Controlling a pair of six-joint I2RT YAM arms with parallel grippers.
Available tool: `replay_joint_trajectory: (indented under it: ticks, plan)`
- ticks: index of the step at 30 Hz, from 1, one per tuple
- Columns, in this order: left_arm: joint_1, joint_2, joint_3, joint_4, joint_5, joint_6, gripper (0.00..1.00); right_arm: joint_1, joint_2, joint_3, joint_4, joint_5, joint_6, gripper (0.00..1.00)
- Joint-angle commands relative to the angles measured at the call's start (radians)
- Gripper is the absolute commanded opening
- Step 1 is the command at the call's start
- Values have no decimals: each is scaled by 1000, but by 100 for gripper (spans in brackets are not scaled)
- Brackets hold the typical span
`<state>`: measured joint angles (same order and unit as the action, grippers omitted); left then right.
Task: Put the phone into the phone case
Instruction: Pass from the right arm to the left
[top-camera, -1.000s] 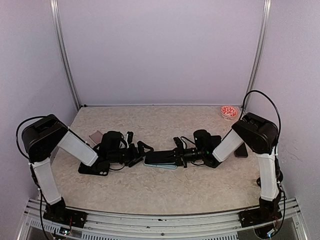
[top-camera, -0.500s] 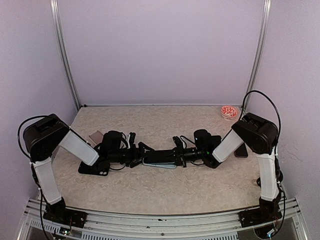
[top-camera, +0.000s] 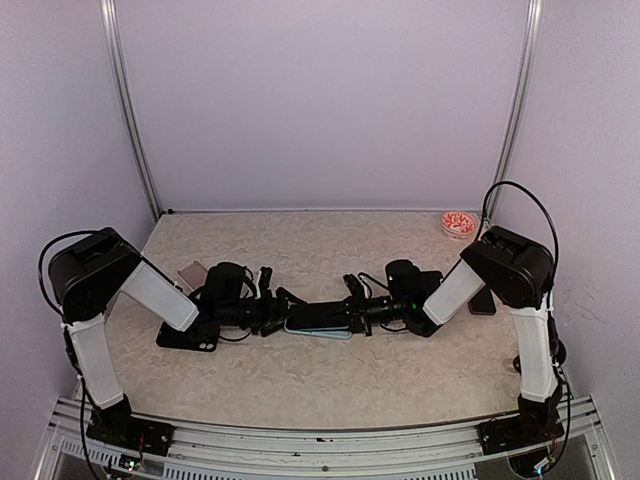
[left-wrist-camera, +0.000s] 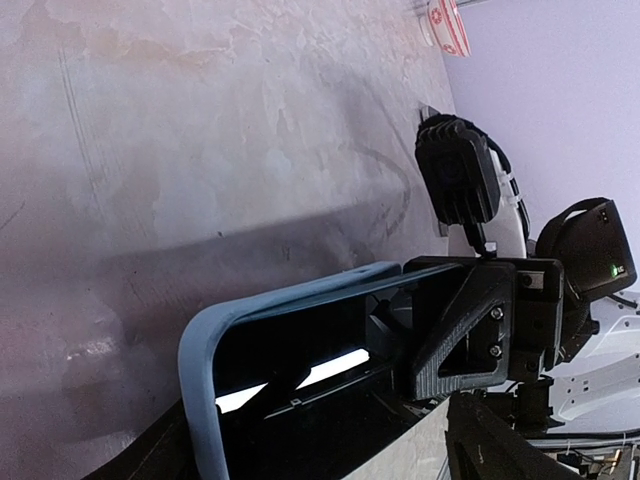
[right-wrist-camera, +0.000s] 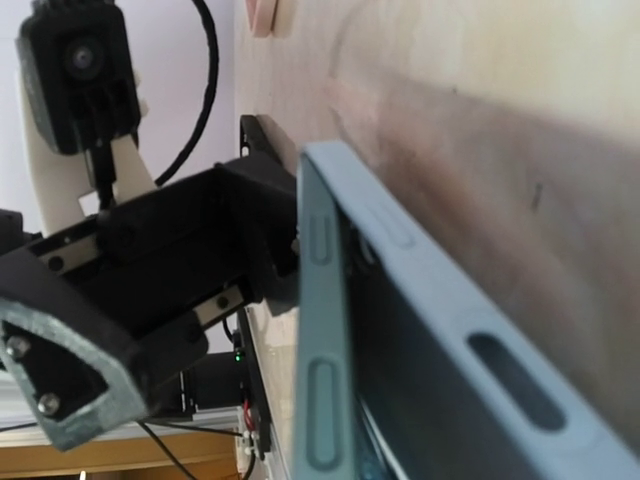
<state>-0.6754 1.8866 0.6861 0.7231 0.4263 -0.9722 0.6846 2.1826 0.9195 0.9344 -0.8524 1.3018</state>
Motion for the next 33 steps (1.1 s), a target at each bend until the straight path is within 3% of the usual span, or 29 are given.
replay_joint_trajectory:
  ticks: [1,8,21,33]
  plan:
    - [-24,2,10,115,67,-2,78,20,21,24,30,-22,-9,0]
    - [-24,4,-8,192,93,-33,72,20,51,11,178,-50,76,0]
    - [-24,11,-10,237,122,-52,61,21,34,18,118,-43,33,0]
    - [-13,9,-30,266,127,-57,31,23,31,15,87,-42,9,0]
